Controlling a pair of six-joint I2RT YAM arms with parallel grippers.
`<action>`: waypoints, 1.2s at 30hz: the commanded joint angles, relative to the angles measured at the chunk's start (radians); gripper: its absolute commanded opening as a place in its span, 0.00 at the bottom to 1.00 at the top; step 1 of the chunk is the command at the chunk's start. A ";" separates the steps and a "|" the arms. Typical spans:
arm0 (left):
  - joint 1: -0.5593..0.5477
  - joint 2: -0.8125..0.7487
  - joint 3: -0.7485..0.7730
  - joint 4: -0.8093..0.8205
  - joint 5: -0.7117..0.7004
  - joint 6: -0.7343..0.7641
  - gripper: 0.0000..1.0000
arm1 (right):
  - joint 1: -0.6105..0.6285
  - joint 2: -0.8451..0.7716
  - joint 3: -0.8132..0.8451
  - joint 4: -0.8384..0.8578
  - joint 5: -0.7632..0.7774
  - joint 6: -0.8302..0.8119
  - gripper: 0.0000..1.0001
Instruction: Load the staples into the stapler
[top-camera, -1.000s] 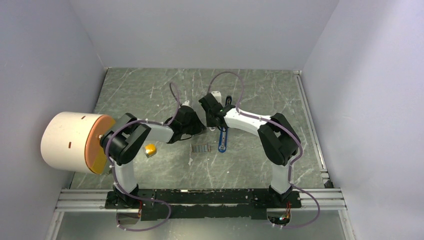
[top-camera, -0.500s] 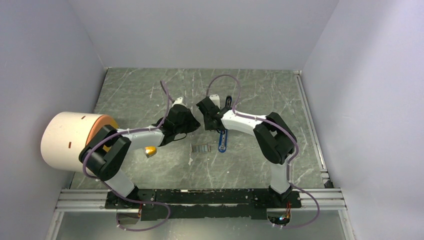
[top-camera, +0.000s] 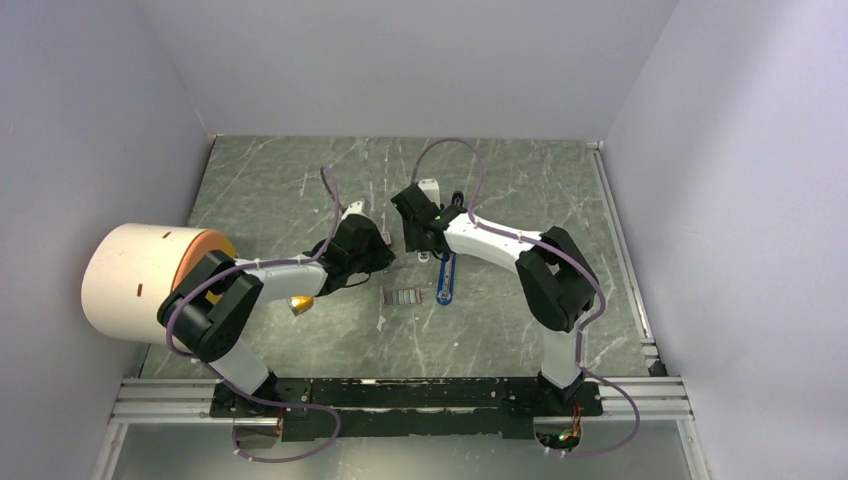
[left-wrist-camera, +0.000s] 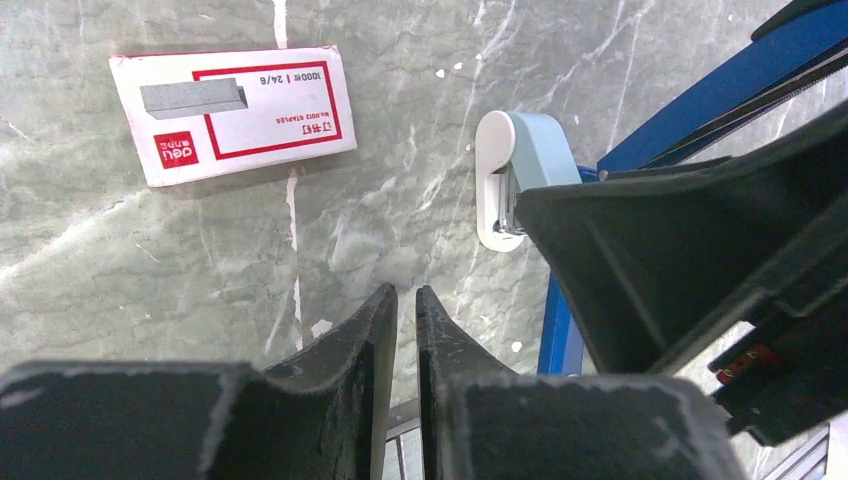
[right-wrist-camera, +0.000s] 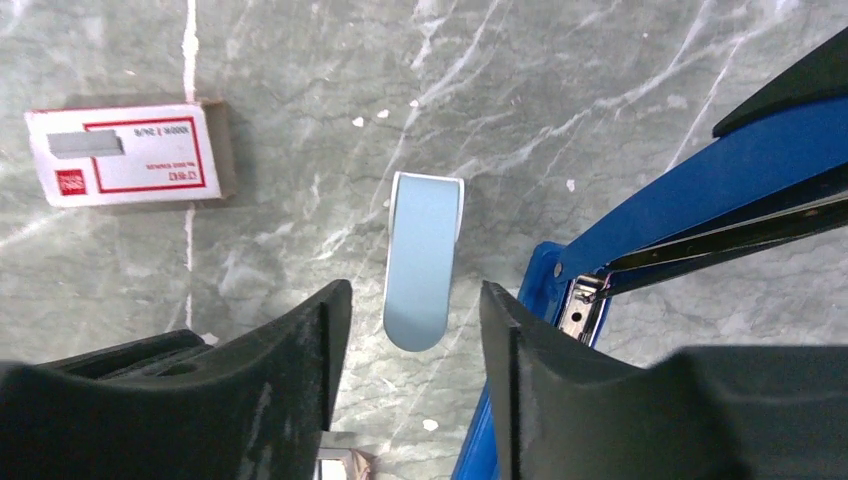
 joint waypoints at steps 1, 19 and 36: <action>0.007 -0.019 -0.011 0.015 -0.025 0.013 0.19 | 0.003 -0.028 0.039 -0.033 0.035 0.003 0.49; 0.011 0.006 -0.034 0.042 -0.016 0.012 0.19 | 0.001 0.087 -0.058 -0.056 -0.073 0.035 0.12; 0.016 -0.019 -0.054 0.053 0.000 0.012 0.21 | -0.001 -0.063 0.064 -0.038 -0.001 -0.001 0.30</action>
